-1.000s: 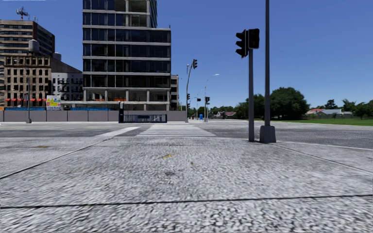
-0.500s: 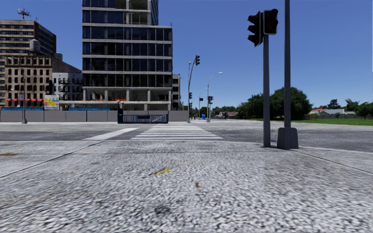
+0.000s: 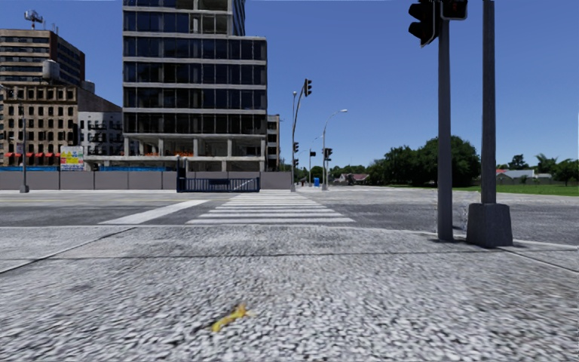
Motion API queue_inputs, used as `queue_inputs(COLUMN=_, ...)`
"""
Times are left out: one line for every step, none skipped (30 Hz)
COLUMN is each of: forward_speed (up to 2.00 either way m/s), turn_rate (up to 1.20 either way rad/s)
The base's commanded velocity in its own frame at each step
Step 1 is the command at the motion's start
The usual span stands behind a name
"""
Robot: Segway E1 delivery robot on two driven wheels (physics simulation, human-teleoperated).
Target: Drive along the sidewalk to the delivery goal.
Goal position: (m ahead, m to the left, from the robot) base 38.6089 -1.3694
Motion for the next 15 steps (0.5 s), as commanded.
queue_inputs(forward_speed=2.0, turn_rate=0.02)
queue_inputs(forward_speed=2.0, turn_rate=0.06)
queue_inputs(forward_speed=2.0, turn_rate=0.07)
queue_inputs(forward_speed=2.0, turn_rate=0.08)
queue_inputs(forward_speed=2.0, turn_rate=0.09)
queue_inputs(forward_speed=2.0, turn_rate=0.09)
queue_inputs(forward_speed=2.0, turn_rate=0.09)
queue_inputs(forward_speed=2.0, turn_rate=0.1)
queue_inputs(forward_speed=2.0, turn_rate=0.1)
queue_inputs(forward_speed=2.0, turn_rate=0.1)
queue_inputs(forward_speed=2.0, turn_rate=0.1)
queue_inputs(forward_speed=2.0, turn_rate=0.1)
queue_inputs(forward_speed=2.0, turn_rate=0.1)
queue_inputs(forward_speed=2.0, turn_rate=0.1)
queue_inputs(forward_speed=2.0, turn_rate=0.1)
